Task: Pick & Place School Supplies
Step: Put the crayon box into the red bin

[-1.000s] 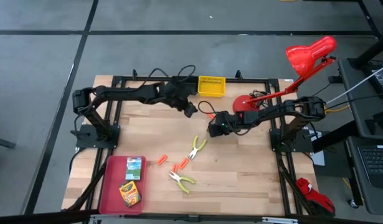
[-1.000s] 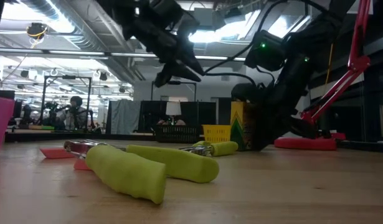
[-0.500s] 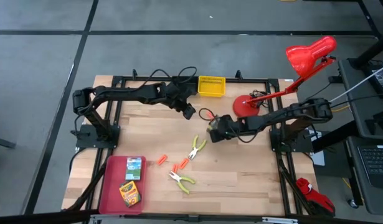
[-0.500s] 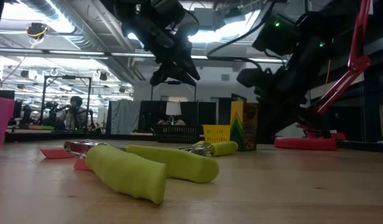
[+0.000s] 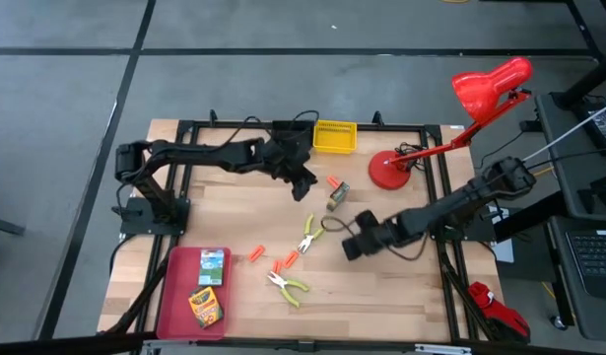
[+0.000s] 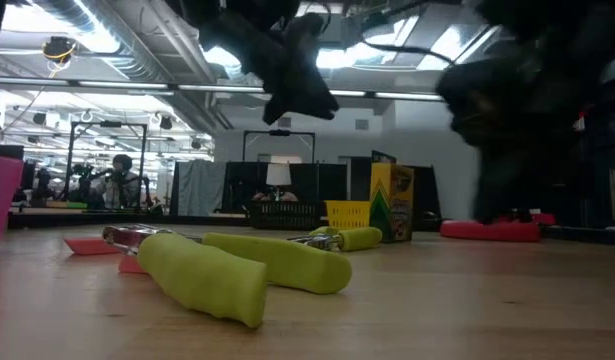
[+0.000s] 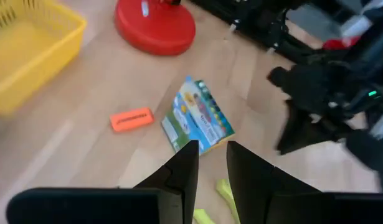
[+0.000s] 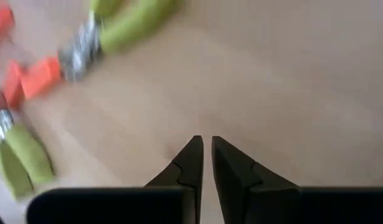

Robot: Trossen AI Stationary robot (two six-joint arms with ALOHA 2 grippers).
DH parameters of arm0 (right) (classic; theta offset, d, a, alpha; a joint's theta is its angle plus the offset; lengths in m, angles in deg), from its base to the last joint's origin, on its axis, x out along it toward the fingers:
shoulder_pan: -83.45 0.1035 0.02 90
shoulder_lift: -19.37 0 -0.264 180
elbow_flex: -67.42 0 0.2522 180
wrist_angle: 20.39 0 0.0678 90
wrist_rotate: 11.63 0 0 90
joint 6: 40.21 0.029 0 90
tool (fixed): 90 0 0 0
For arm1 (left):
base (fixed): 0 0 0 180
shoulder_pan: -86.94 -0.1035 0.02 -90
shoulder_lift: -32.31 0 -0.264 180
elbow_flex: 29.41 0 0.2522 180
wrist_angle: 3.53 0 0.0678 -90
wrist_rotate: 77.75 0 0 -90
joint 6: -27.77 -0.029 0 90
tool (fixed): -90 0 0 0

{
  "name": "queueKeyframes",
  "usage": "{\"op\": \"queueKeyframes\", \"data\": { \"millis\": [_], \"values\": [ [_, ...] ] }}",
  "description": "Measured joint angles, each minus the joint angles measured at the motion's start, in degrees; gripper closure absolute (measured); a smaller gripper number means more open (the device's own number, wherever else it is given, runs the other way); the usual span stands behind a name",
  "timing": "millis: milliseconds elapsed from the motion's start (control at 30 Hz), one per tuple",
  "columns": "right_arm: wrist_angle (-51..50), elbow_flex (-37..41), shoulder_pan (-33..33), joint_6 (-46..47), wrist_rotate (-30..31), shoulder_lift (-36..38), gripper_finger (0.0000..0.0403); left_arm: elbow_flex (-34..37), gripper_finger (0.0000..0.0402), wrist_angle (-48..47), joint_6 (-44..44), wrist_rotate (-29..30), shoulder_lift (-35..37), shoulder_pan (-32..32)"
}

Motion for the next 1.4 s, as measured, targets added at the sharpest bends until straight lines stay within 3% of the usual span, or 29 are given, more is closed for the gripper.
{"op": "queueKeyframes", "data": {
  "millis": [167,367,500,833,1400],
  "values": [
    [-3.71,0.0,7.3,12.05,3.22,-0.01,0.0364,0.0,0.0322,0.94,0.17,13.16,-1.32,5.31],
    [-3.63,0.0,14.4,24.04,8.22,-0.01,0.0364,0.01,0.0319,9.97,-0.91,15.7,-8.42,8.46],
    [-3.72,0.0,17.06,28.07,9.14,-0.01,0.0364,-0.21,0.0299,10.6,4.04,19.62,-10.76,8.45],
    [-4.23,-0.01,18.83,29.9,10.41,-0.04,0.0364,-0.5,0.0238,15.03,7.37,17.96,-10.76,7.98],
    [-8.25,-0.02,20.92,32.95,11.0,-0.06,0.0364,-3.9,0.0258,15.95,8.81,10.65,-17.37,5.38]
  ]
}}
